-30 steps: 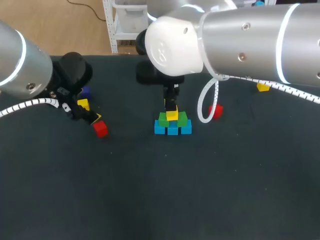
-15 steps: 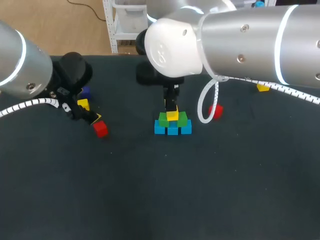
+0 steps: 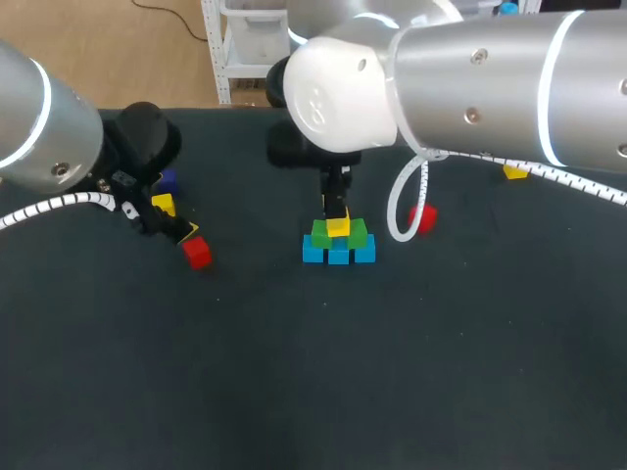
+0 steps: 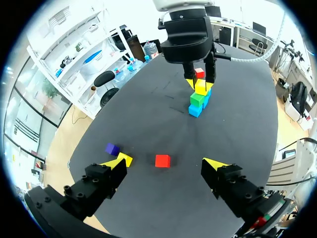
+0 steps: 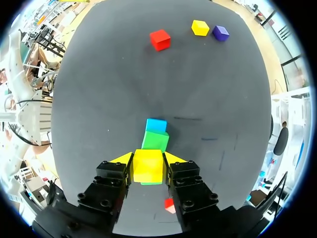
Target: Place the blue cubes, place green cubes on the blue cubes, place the yellow cubes on the green cubes, then place the red cubes on the yellow cubes, and place purple cube on the red cubes.
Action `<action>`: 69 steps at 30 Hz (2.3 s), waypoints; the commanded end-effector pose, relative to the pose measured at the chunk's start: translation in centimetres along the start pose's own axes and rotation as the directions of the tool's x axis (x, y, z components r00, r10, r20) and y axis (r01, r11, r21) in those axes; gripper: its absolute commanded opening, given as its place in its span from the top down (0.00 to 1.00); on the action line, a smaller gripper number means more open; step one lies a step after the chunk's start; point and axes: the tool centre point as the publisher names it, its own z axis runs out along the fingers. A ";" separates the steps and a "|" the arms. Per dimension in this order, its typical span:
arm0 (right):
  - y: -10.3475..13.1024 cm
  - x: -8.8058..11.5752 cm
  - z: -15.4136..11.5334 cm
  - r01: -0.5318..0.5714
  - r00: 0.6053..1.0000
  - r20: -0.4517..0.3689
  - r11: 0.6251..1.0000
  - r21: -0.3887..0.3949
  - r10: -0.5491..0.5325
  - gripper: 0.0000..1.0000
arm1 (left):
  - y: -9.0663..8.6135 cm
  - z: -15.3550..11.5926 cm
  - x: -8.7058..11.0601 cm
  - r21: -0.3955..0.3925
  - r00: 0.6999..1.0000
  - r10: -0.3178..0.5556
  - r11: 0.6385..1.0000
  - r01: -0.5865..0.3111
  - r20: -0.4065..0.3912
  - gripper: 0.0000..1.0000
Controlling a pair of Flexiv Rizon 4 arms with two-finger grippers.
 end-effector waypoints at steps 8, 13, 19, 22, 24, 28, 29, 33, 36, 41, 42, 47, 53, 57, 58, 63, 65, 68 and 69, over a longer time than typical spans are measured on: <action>0.1 0.1 0.2 0.003 1.000 0.006 1.000 0.003 -0.003 0.00 | 0.1 0.0 0.1 0.003 1.000 0.002 1.000 -0.002 0.003 0.00; 0.1 0.1 0.3 0.004 1.000 0.013 1.000 -0.001 -0.004 0.00 | 0.1 0.0 0.1 0.003 1.000 0.002 1.000 -0.002 0.003 0.00; 0.1 0.1 0.0 0.002 1.000 0.022 1.000 0.003 -0.002 0.00 | 0.1 0.0 0.1 0.003 1.000 0.002 1.000 -0.002 0.003 0.00; 0.1 0.2 -0.2 -0.003 1.000 0.026 1.000 0.008 0.003 0.00 | 0.1 0.0 0.1 0.003 1.000 0.002 1.000 -0.002 0.003 0.00; 0.1 0.4 -0.4 -0.009 1.000 0.029 1.000 0.016 0.008 0.00 | 0.1 0.0 0.1 0.003 1.000 0.002 1.000 -0.002 0.003 0.00; 0.1 1.3 -1.1 -0.038 0.998 0.041 0.999 0.037 0.036 0.00 | 0.1 0.0 0.1 0.003 1.000 0.002 1.000 -0.002 0.003 0.00; 0.1 1.6 -1.3 -0.048 0.998 0.043 0.998 0.043 0.046 0.00 | 0.1 0.0 0.1 0.003 1.000 0.002 1.000 -0.002 0.003 0.00; 0.0 3.4 -2.2 -0.101 0.993 0.062 0.992 0.069 0.097 0.00 | 0.1 0.0 0.1 0.003 1.000 0.002 1.000 -0.002 0.003 0.00; -0.1 4.5 -2.7 -0.141 0.988 0.075 0.986 0.086 0.135 0.00 | 0.1 0.0 0.1 0.003 1.000 0.002 1.000 -0.002 0.003 0.00; -0.2 6.3 -2.9 -0.196 0.978 0.092 0.976 0.098 0.187 0.00 | 0.1 0.0 0.1 0.003 1.000 0.002 1.000 -0.002 0.003 0.00; -0.3 6.5 -2.9 -0.202 0.977 0.095 0.974 0.101 0.193 0.00 | 0.1 0.0 0.1 0.003 1.000 0.002 1.000 -0.002 0.003 0.00; -0.6 7.9 -2.7 -0.214 0.973 0.118 0.968 0.130 0.199 0.00 | 0.1 0.0 0.1 0.003 1.000 0.002 1.000 -0.002 0.003 0.00; -2.7 9.3 -2.1 -0.199 0.973 0.144 0.973 0.120 0.181 0.00 | 0.1 0.0 0.1 0.003 1.000 0.002 1.000 -0.002 0.003 0.00; -4.0 9.1 -2.4 -0.163 0.980 0.131 0.981 0.108 0.148 0.00 | 0.1 0.0 0.1 0.003 1.000 0.002 1.000 -0.002 0.003 0.00; -4.3 9.1 -2.6 -0.155 0.981 0.133 0.983 0.101 0.141 0.00 | 0.1 0.0 0.1 0.003 1.000 0.002 1.000 -0.002 0.003 0.00; -5.1 8.7 -3.2 -0.121 0.985 0.133 0.991 0.063 0.112 0.00 | 0.1 0.0 0.1 0.003 1.000 0.002 1.000 -0.002 0.003 0.00; -5.3 8.7 -3.4 -0.115 0.984 0.145 0.992 0.049 0.107 0.00 | 0.1 0.0 0.1 0.003 1.000 0.002 1.000 -0.002 0.003 0.00; -5.4 8.6 -3.3 -0.110 0.984 0.147 0.993 0.032 0.104 0.00 | 0.1 0.0 0.1 0.003 1.000 0.002 1.000 -0.002 0.003 0.00; -5.4 8.6 -3.3 -0.107 0.983 0.150 0.994 0.027 0.102 0.00 | 0.1 0.0 0.1 0.003 1.000 0.002 1.000 -0.002 0.003 0.00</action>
